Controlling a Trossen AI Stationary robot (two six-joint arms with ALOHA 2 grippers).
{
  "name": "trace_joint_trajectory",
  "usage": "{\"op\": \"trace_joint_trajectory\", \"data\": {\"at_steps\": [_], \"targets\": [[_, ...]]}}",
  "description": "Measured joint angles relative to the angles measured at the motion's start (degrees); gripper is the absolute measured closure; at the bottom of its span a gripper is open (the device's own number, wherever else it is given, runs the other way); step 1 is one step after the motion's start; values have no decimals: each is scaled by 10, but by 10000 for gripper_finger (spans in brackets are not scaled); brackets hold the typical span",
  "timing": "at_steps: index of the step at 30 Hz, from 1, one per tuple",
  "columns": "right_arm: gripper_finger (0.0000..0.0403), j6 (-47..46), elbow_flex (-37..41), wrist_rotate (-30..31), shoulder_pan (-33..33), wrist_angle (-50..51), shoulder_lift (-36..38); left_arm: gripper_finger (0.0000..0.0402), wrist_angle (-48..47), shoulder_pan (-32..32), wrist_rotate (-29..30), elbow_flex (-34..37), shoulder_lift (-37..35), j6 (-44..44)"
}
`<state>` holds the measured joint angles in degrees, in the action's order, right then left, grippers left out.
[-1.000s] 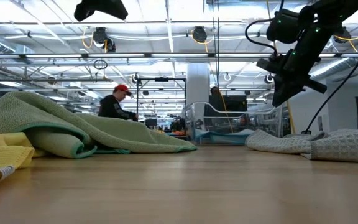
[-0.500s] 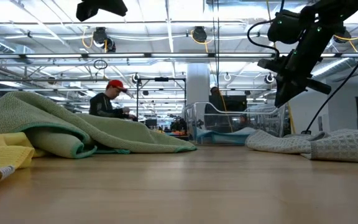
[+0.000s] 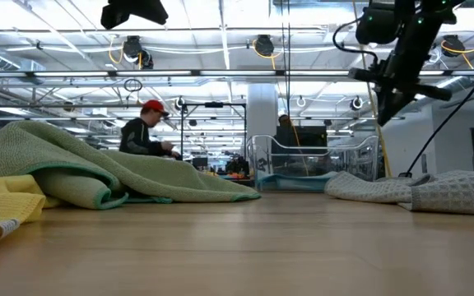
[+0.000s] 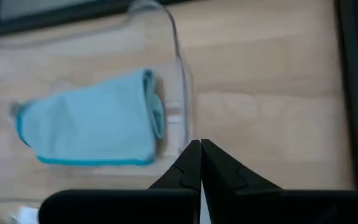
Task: Fold microfiber towels
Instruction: Fold the light gray towel
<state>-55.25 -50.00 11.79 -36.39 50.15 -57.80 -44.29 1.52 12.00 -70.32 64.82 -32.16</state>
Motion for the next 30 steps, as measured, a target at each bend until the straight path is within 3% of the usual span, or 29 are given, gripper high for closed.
{"op": "trace_joint_trajectory", "data": {"at_steps": [8, 13, 18, 22, 27, 30], "targets": [[403, 20, 2, -60, -2, 18, 1, 360, -84, 49, -25, 0, 0, -49], [403, 5, 2, -112, 8, 11, 13, 360, -138, 110, -109, 26, 5, -47], [403, 5, 2, -142, 35, 9, 34, 352, -99, 153, -228, 101, 5, 10], [403, 15, 2, -181, 48, 11, 51, 306, -43, 151, -272, 158, 5, 35], [403, 75, 2, -260, 54, 12, 62, 228, 13, 139, -270, 204, 32, 40], [403, 108, 2, -305, 54, 12, 65, 193, 26, 135, -256, 206, 73, 89]]}}
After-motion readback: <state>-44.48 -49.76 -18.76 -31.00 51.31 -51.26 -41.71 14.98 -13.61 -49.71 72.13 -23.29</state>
